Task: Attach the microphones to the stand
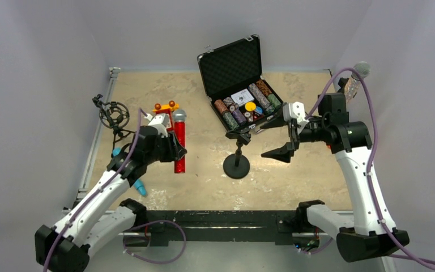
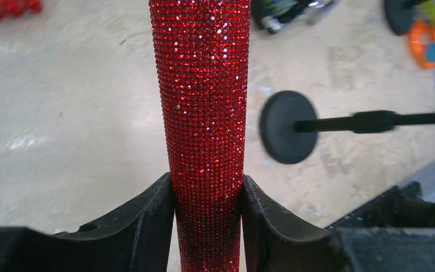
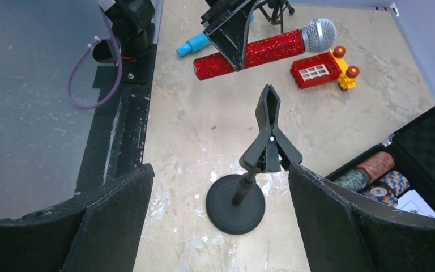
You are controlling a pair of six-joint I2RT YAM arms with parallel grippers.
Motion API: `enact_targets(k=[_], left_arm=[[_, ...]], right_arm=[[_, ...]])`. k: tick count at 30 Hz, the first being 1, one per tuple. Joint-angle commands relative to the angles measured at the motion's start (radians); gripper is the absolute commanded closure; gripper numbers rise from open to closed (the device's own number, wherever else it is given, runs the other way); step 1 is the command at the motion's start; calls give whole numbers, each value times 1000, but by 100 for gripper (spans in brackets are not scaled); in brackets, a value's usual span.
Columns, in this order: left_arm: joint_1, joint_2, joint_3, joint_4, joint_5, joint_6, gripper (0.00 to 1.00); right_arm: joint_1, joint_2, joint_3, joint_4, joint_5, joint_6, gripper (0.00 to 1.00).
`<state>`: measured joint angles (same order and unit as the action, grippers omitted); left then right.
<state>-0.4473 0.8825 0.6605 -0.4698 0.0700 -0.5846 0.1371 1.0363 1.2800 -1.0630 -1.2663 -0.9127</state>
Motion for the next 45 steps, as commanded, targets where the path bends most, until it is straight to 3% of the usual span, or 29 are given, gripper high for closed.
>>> enact_targets(k=[1, 5, 9, 14, 17, 27, 35, 40, 45], left_arm=[[-5, -118, 18, 248, 243, 81, 100], [-7, -161, 108, 353, 328, 104, 100], [-7, -132, 239, 426, 382, 91, 100], [-23, -55, 411, 453, 427, 67, 100], [-48, -8, 482, 522, 431, 48, 100], [-176, 159, 603, 708, 381, -20, 100], [-236, 217, 607, 777, 341, -38, 100], [-251, 232, 602, 811, 342, -44, 100], [-253, 231, 593, 822, 341, -47, 100]], right_arm=[[3, 44, 136, -169, 0, -21, 9], [66, 77, 216, -102, 62, 125, 10], [224, 91, 253, 83, 201, 358, 10], [286, 206, 386, 155, 189, 530, 9], [316, 238, 432, 289, 181, 673, 10], [387, 317, 471, 540, 224, 1017, 11], [404, 349, 415, 679, 153, 1197, 16], [404, 343, 333, 794, 99, 1295, 30], [404, 341, 284, 863, 52, 1351, 59]])
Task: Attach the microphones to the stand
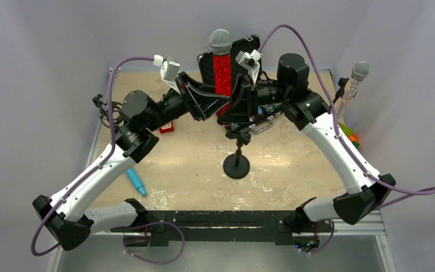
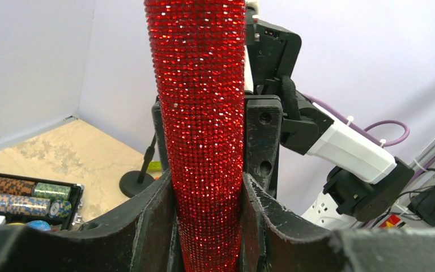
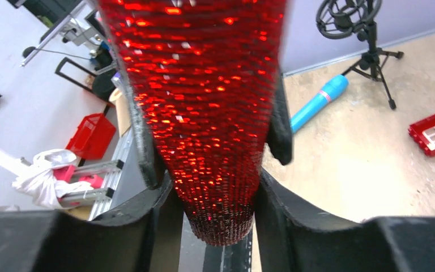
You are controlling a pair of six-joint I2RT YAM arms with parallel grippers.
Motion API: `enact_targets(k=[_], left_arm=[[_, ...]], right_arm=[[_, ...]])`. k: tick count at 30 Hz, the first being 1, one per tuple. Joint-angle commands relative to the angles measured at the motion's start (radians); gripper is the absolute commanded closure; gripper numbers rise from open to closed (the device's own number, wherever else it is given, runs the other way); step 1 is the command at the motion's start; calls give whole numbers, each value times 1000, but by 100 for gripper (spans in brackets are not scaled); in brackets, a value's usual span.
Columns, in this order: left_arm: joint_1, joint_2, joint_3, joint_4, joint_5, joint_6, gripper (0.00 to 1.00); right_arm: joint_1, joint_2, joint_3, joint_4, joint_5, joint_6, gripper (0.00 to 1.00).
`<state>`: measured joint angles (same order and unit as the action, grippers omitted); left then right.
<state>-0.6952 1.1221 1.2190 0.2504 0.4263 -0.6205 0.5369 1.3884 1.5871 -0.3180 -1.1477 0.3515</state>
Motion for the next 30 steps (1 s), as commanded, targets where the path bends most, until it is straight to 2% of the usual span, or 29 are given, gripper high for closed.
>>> enact_targets(k=[1, 5, 7, 9, 11, 12, 14, 20, 25, 30], left_arm=[[-5, -10, 31, 103, -16, -12, 100], [-4, -27, 1, 131, -24, -22, 100], [-3, -33, -7, 135, -24, -34, 98], [-2, -47, -16, 126, -35, -53, 73], [6, -69, -16, 87, -54, -63, 40], [12, -78, -10, 62, -57, -64, 30], [25, -85, 28, 9, -35, -65, 19], [69, -50, 131, -69, 123, -81, 9], [73, -1, 206, -137, 177, -65, 9], [72, 22, 211, -156, 167, -65, 9]], right_arm=[[5, -14, -34, 129, -74, 92, 64], [5, -29, -70, 169, -95, 108, 89], [5, -36, -79, 156, -103, 82, 94], [5, -41, -75, 99, -97, -3, 97], [4, -45, -56, 5, -68, -116, 99], [5, -47, -51, -38, -64, -165, 100], [5, -53, -35, -137, -28, -270, 100], [5, -62, -20, -256, -40, -447, 100], [5, -67, -16, -276, -66, -478, 100], [5, -72, -15, -280, -81, -486, 100]])
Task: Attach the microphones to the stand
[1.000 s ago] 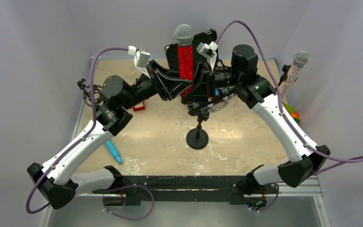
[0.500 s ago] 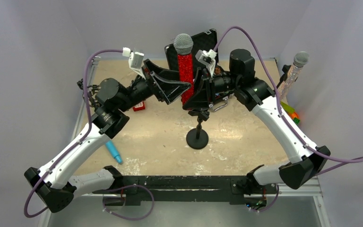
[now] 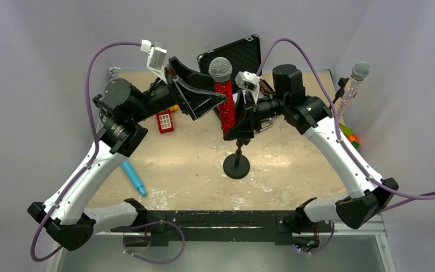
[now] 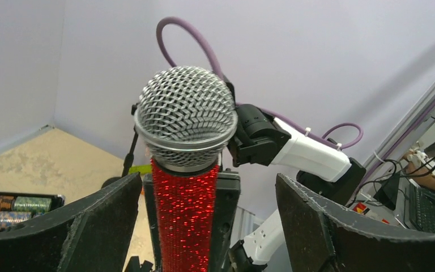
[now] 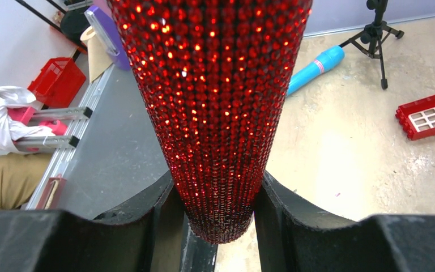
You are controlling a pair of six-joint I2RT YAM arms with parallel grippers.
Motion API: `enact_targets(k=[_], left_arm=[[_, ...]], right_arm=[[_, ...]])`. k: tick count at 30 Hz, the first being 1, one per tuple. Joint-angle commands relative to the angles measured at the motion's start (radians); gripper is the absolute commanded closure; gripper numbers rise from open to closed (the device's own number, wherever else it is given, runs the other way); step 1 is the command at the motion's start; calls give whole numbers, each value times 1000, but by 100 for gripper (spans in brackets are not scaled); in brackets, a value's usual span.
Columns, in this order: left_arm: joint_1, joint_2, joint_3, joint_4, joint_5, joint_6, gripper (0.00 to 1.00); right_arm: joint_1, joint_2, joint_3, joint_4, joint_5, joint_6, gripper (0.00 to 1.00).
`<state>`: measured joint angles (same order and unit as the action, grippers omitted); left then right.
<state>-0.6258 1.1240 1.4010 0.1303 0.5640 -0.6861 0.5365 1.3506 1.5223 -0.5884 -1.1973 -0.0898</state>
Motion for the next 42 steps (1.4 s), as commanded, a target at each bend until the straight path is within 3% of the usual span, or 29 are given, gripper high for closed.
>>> enact_targets(k=[1, 8, 16, 24, 28, 29, 30, 32, 37, 39, 42], left_arm=[[3, 27, 30, -36, 29, 0, 9], [2, 56, 36, -6, 27, -12, 13], [2, 76, 36, 41, 39, -11, 27], [1, 98, 42, 63, 65, -3, 32], [2, 105, 48, 83, 79, -1, 50], [3, 105, 51, 85, 80, 0, 60], [3, 105, 53, 86, 83, 2, 76], [3, 97, 51, 88, 90, 11, 99], [7, 17, 21, -23, 66, 134, 100], [12, -29, 10, -94, 59, 197, 100], [21, -109, 3, -232, 59, 293, 100]], right_arm=[[5, -34, 50, -10, -32, -46, 100], [5, -23, 49, -16, -36, -48, 100], [6, -11, 50, -22, -43, -48, 100], [6, -2, 53, -31, -44, -52, 100], [6, 1, 52, -39, -38, -57, 100], [6, 1, 51, -40, -36, -57, 100], [6, 1, 49, -44, -34, -63, 100], [6, -3, 49, -56, -24, -75, 85], [1, -28, 114, -178, 22, -213, 25], [-11, -39, 169, -261, 54, -304, 14], [-47, -51, 251, -394, 93, -444, 6]])
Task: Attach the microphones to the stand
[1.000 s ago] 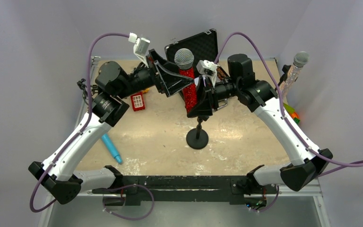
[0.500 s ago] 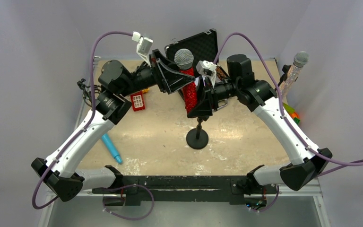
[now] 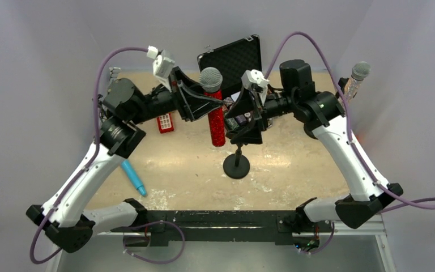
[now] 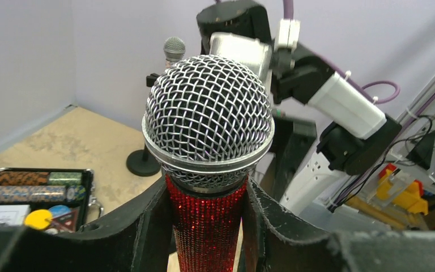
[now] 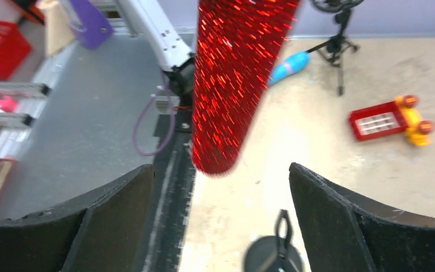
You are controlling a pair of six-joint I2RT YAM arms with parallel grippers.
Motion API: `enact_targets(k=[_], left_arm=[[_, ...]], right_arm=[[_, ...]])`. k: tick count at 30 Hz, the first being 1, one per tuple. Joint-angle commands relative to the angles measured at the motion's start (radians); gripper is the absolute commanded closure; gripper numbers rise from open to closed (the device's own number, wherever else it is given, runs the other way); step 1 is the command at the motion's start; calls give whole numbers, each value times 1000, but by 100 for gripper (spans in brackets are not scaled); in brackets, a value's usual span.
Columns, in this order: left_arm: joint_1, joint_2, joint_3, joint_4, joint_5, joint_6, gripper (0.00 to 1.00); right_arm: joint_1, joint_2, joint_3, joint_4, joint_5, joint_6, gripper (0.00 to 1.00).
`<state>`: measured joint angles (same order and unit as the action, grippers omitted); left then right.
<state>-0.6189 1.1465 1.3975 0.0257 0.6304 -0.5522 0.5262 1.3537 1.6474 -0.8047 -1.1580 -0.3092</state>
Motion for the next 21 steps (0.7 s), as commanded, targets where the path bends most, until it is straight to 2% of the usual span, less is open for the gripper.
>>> enact_targets(k=[1, 4, 6, 7, 12, 21], left_arm=[[16, -151, 6, -172, -3, 194, 100], [16, -201, 6, -323, 21, 313, 100], [16, -229, -14, -403, 51, 424, 100], [16, -244, -38, -437, 65, 468, 100], [16, -286, -125, -453, 103, 625, 100], [17, -209, -184, -360, 117, 676, 100]], right_arm=[[-50, -61, 143, -231, 68, -279, 5], [-87, -105, 103, -299, 77, -454, 1], [-104, -155, 7, -324, 93, -663, 1], [-114, -185, -55, -297, 102, -713, 1], [-147, -280, -337, -51, 124, -682, 1], [-180, -244, -464, 238, 72, -490, 1]])
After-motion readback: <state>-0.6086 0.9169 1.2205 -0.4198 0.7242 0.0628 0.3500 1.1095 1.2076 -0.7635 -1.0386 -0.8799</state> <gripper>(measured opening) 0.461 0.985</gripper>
